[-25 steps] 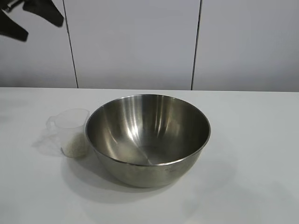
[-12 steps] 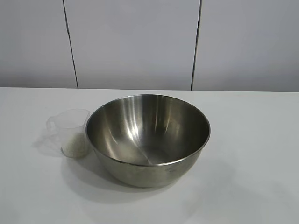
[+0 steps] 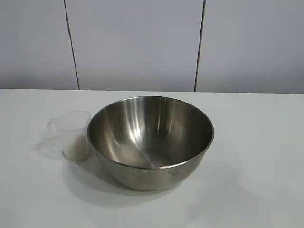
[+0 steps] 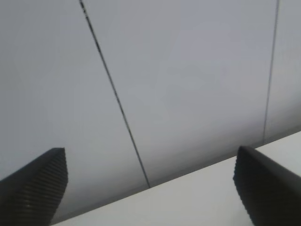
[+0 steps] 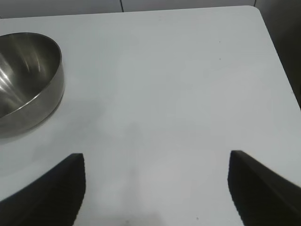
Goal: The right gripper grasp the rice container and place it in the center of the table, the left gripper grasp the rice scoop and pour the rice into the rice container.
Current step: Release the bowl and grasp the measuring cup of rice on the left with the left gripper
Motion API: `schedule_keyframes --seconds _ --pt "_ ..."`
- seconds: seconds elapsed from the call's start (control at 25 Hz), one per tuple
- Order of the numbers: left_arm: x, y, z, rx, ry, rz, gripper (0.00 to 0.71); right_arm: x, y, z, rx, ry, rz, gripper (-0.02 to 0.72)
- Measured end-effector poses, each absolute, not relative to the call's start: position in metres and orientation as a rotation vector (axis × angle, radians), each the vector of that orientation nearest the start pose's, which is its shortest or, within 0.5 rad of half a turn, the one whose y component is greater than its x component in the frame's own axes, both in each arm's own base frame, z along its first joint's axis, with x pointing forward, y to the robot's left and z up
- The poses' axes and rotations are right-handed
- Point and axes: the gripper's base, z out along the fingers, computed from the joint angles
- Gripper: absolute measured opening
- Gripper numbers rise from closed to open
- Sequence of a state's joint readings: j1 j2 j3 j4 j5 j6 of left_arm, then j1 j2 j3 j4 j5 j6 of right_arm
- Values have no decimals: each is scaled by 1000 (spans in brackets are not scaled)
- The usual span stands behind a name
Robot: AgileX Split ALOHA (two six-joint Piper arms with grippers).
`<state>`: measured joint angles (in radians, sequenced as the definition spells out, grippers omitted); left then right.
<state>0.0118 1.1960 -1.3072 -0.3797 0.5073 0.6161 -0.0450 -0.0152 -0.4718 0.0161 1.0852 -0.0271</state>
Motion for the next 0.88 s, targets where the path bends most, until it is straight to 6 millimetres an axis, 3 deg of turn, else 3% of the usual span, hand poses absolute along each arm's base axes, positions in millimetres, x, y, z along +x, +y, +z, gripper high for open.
schedule_keyframes --seconds 0.12,0.24,0.4,0.56,0.72,0.88 --pt "254 -4 444 235 1842 89 687 -5 2 267 18 2082 -25 568" --pt "235 3 439 127 1774 120 687 -5 2 267 18 2081 -25 568" --pt "205 4 412 51 1657 96 687 -5 2 268 18 2079 -25 568" --pt "187 2 365 80 1602 84 687 -5 2 268 18 2079 -25 568" --pt "182 -2 306 145 1685 81 678 -5 2 268 18 2079 -25 568" --pt "187 -3 255 1 1810 -63 605 -5 2 268 18 2079 -25 568"
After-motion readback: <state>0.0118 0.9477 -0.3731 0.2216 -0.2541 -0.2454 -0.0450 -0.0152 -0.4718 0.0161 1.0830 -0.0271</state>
